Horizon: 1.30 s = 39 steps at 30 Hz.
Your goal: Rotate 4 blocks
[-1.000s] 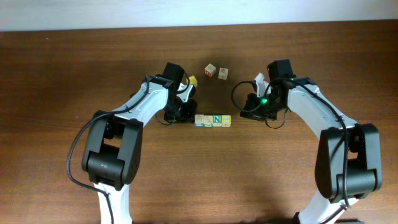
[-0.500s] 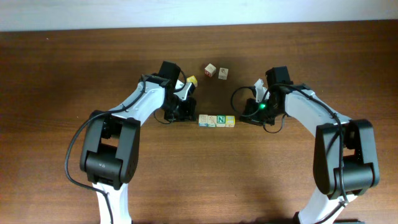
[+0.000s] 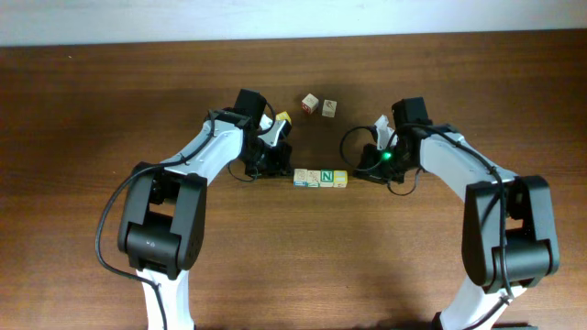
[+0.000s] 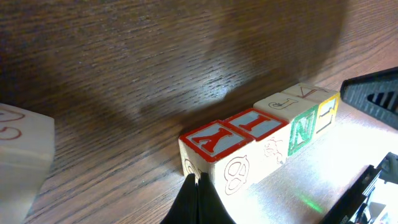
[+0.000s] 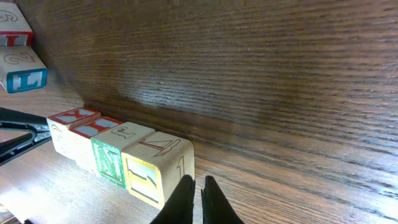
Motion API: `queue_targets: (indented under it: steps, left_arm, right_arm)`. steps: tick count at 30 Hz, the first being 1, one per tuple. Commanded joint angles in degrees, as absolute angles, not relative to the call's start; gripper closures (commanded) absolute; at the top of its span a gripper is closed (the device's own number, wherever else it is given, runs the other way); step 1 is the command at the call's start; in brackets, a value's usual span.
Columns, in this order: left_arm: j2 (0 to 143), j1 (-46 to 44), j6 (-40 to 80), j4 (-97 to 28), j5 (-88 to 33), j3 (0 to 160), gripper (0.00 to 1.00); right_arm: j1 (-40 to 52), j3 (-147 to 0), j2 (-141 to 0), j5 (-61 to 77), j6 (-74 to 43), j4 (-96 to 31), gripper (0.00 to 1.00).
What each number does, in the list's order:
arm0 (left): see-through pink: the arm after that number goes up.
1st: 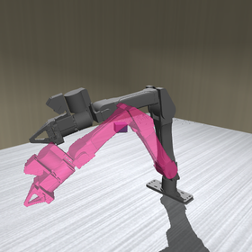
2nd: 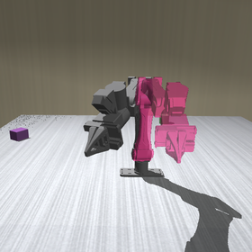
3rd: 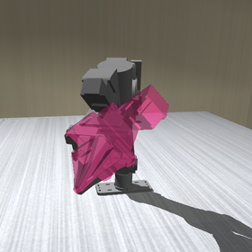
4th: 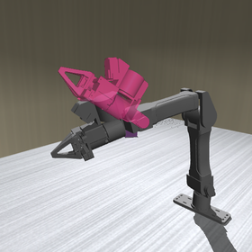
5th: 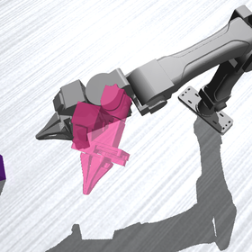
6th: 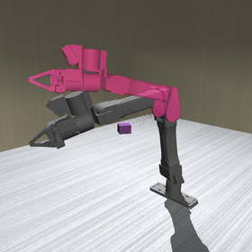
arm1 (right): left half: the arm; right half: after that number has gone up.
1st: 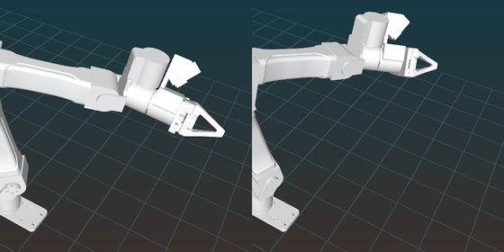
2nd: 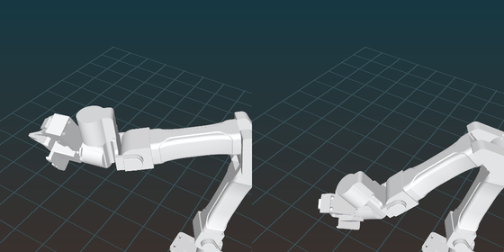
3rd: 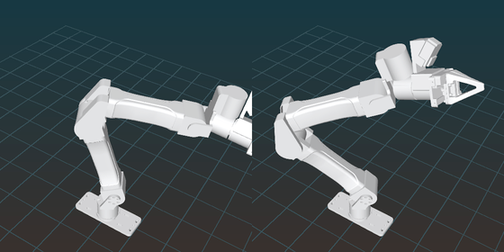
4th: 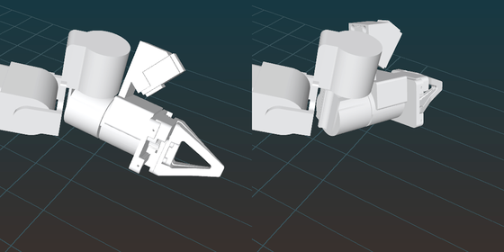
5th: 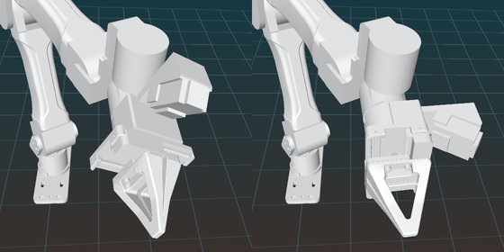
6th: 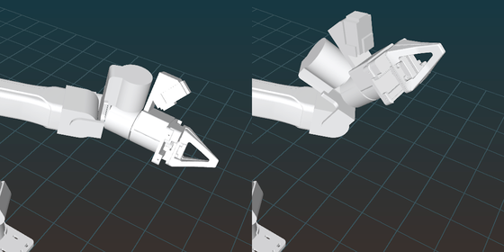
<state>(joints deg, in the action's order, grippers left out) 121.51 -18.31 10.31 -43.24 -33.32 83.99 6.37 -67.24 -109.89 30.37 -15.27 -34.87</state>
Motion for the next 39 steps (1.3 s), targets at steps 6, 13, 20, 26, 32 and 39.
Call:
queue_targets:
  steps: [6,13,20,26,32,39]
  left_arm:
    - [121.67,-18.33,9.37,-43.31,-34.79,83.68,1.00]
    - [121.67,-18.33,9.37,-43.29,-34.76,83.68,1.00]
    - [121.67,-18.33,9.37,-43.29,-34.79,83.68,1.00]
    - [121.67,-18.33,9.37,-43.29,-34.79,83.68,1.00]
    - [121.67,-18.37,9.37,-43.53,-34.81,83.68,1.00]
    - [121.67,-18.37,9.37,-43.55,-34.79,83.68,1.00]
  right_arm:
    - [6.76,-65.45,-113.38,34.15,-15.46,-31.68,0.96]
    - [6.72,-65.47,-113.40,36.99,-13.08,-31.20,0.96]
    - [6.72,-65.60,-113.27,42.09,-12.49,-30.52,0.96]
    - [6.79,-65.69,-109.73,43.35,-14.00,-30.59,0.96]
    - [9.41,-66.89,-109.32,43.31,-14.44,-31.05,0.96]
    - [11.62,-69.95,-108.95,43.29,-14.41,-33.43,0.96]
